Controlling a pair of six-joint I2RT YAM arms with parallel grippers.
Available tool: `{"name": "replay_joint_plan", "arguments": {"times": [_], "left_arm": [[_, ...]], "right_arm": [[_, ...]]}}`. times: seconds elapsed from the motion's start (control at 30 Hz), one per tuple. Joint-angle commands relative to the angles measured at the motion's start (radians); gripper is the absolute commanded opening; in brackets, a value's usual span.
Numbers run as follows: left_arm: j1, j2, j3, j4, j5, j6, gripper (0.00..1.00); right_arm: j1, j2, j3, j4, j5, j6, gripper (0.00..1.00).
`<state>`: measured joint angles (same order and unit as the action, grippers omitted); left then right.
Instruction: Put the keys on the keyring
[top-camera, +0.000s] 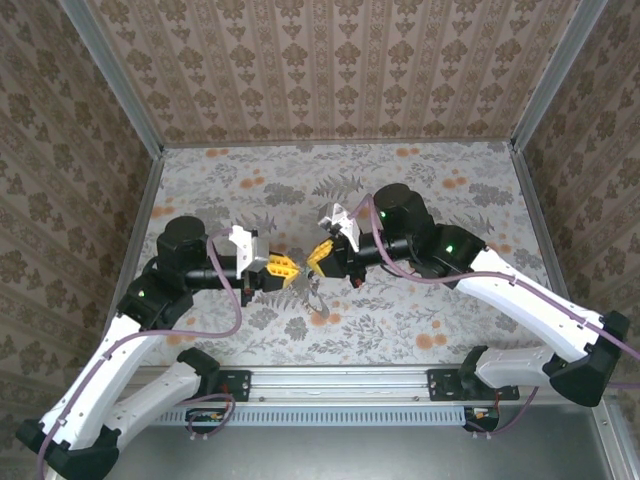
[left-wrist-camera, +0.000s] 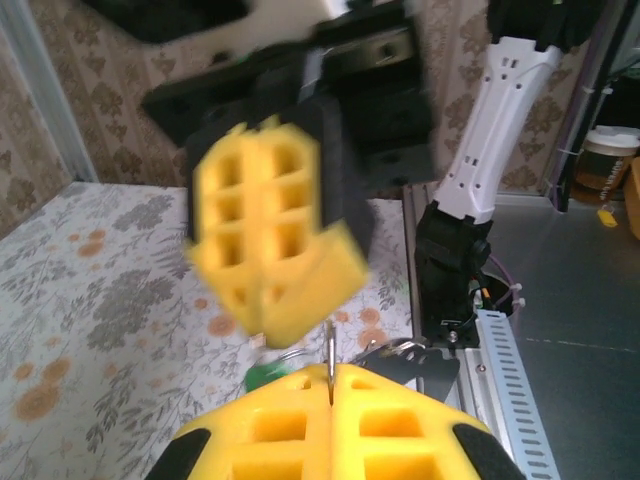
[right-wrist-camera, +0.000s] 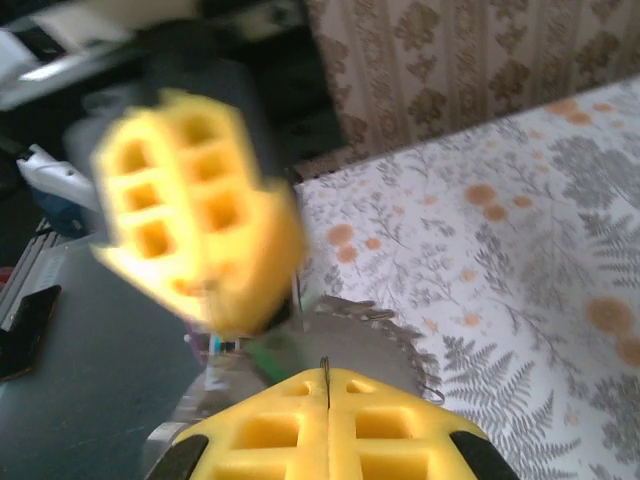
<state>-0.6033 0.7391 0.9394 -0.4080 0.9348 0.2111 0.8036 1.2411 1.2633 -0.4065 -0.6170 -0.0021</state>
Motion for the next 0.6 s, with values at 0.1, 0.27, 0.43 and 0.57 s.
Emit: {"name": "replay_joint_plan", "arguments": {"times": [0.1,0.27,0.43,0.57], "left_arm": [[-0.007,-0.034,0.011,0.058,0.081,0.017,0.00],[-0.007,-0.034,0.009,0.055,0.078,0.019,0.00],[-0.005,-0.035,0.008,0.052,0.059,0.025,0.00],[-0.004,-0.028,0.010,0.050,0.052,0.025,0.00]], "right_arm": [[-0.029,0.048,0.038,-0.087,0.035,0.038,0.00],[-0.029,0.016,0.018,-0.054,0.023,0.034,0.00],[-0.022,-0.089,-0.076,0.056,-0.009,0.015,0.00],[-0.005,-0.154,-0.119,0.074,0.016,-0.018,0.00]]}}
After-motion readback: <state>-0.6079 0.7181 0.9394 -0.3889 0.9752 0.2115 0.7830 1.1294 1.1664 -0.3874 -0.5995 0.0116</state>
